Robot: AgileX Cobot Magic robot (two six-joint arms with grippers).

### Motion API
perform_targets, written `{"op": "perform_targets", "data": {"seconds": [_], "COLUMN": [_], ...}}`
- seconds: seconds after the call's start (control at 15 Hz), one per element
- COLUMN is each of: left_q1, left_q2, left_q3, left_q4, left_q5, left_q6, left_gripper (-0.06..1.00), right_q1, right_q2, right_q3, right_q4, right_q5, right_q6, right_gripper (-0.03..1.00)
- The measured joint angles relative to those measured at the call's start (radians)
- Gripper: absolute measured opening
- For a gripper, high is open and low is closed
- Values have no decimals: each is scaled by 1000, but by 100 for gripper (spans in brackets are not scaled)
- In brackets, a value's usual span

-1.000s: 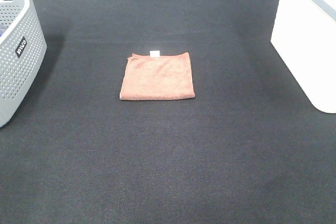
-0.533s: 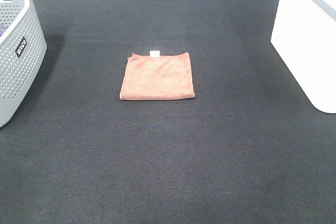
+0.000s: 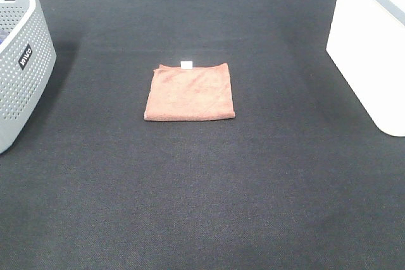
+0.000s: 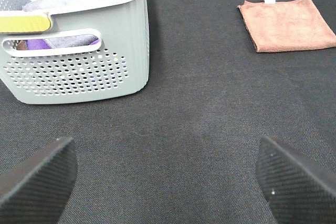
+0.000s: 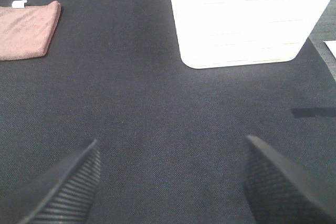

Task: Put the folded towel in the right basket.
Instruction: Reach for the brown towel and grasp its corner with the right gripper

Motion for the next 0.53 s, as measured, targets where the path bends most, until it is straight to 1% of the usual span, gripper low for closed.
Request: {"op": "perform_targets", "data": {"seconds": [0.53], "left_q1": [0], "left_q2": [0], "left_q3": [0], "left_q4": [0], "left_q5": [0], "left_q6": [0], "left_gripper": [88], "right_q1": [0], "right_q2": [4], "right_q3": [0], "right_q4": [0], "right_q5": [-2], "right_q6": [0], "right_gripper": [70]}}
